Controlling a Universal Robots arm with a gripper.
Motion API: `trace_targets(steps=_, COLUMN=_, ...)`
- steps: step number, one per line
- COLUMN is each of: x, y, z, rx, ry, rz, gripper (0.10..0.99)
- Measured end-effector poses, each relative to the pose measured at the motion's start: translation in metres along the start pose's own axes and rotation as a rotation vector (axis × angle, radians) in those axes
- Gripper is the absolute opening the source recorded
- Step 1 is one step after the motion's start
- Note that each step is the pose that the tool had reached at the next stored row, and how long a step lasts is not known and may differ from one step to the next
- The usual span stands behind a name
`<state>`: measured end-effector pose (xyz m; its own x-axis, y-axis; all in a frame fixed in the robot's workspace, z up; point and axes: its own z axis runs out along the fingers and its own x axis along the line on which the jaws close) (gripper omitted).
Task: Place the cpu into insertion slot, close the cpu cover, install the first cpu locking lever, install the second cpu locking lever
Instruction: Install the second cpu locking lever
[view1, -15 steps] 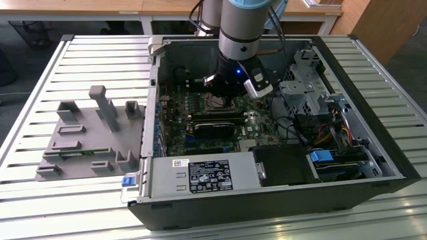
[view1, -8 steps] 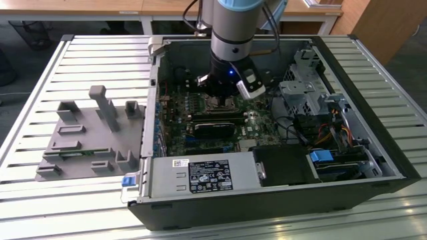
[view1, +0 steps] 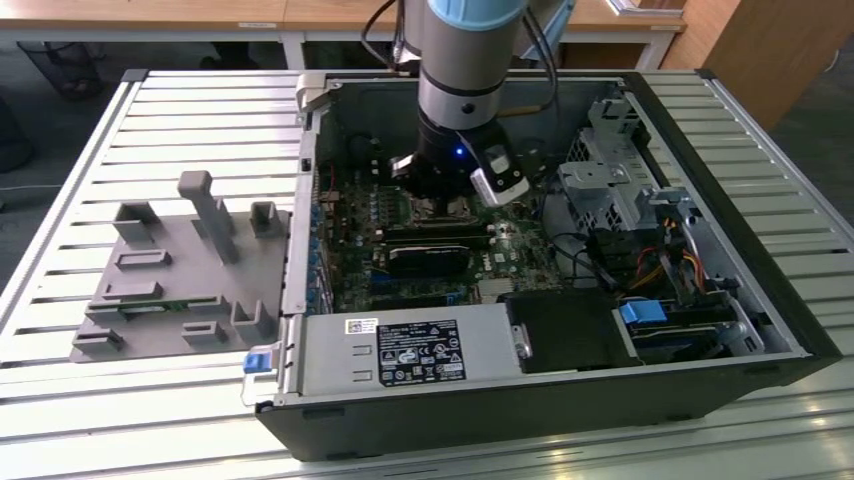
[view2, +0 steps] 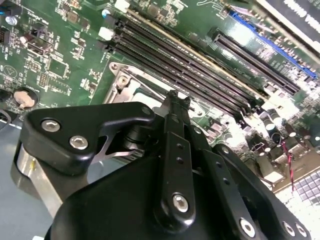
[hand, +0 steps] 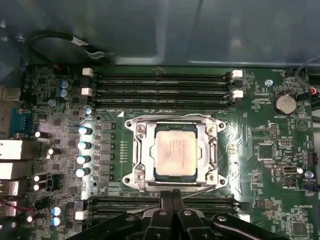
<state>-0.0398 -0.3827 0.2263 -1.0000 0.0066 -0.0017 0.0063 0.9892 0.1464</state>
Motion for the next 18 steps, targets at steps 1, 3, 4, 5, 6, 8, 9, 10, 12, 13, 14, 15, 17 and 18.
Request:
trace_targets(steps=1, x=0.0015, y=-0.0004, z=0.0, rx=-0.003, ry=0.0001, rz=0.0, gripper=0.106)
trace_targets(steps=3, x=0.005, y=-0.0011, z=0.0003, rx=-0.01, ry=0.0001, rz=0.0, gripper=0.106)
trace_targets(steps=4, x=0.0078, y=-0.0016, z=0.0011, rx=-0.015, ry=0.0001, rz=0.0, gripper=0.106)
trace_targets(steps=5, x=0.009, y=-0.0018, z=0.0021, rx=-0.018, ry=0.0001, rz=0.0, gripper=0.106)
trace_targets(steps=6, x=0.0097, y=-0.002, z=0.0035, rx=-0.021, ry=0.0, rz=0.0, gripper=0.106)
trace_targets(steps=8, x=0.0106, y=-0.0026, z=0.0069, rx=-0.023, ry=0.0002, rz=0.0, gripper=0.106)
trace_targets(steps=9, x=0.0108, y=-0.0029, z=0.0087, rx=-0.024, ry=0.0002, rz=-0.001, gripper=0.106)
trace_targets(steps=10, x=0.0109, y=-0.0032, z=0.0105, rx=-0.025, ry=0.0002, rz=-0.001, gripper=0.106)
trace_targets(steps=12, x=0.0111, y=-0.0044, z=0.0128, rx=-0.031, ry=0.0004, rz=-0.001, gripper=0.106)
trace_targets(steps=13, x=0.0111, y=-0.0054, z=0.0132, rx=-0.038, ry=0.0005, rz=-0.001, gripper=0.106)
trace_targets(steps=14, x=0.0111, y=-0.0067, z=0.0133, rx=-0.047, ry=0.0003, rz=-0.001, gripper=0.106)
trace_targets(steps=15, x=0.0112, y=-0.0082, z=0.0132, rx=-0.056, ry=0.0004, rz=-0.001, gripper=0.106)
trace_targets(steps=17, x=0.0126, y=-0.0111, z=0.013, rx=-0.069, ry=0.0005, rz=0.0, gripper=0.106)
trace_targets(steps=18, x=0.0135, y=-0.0125, z=0.0128, rx=-0.075, ry=0.0005, rz=0.0, gripper=0.106)
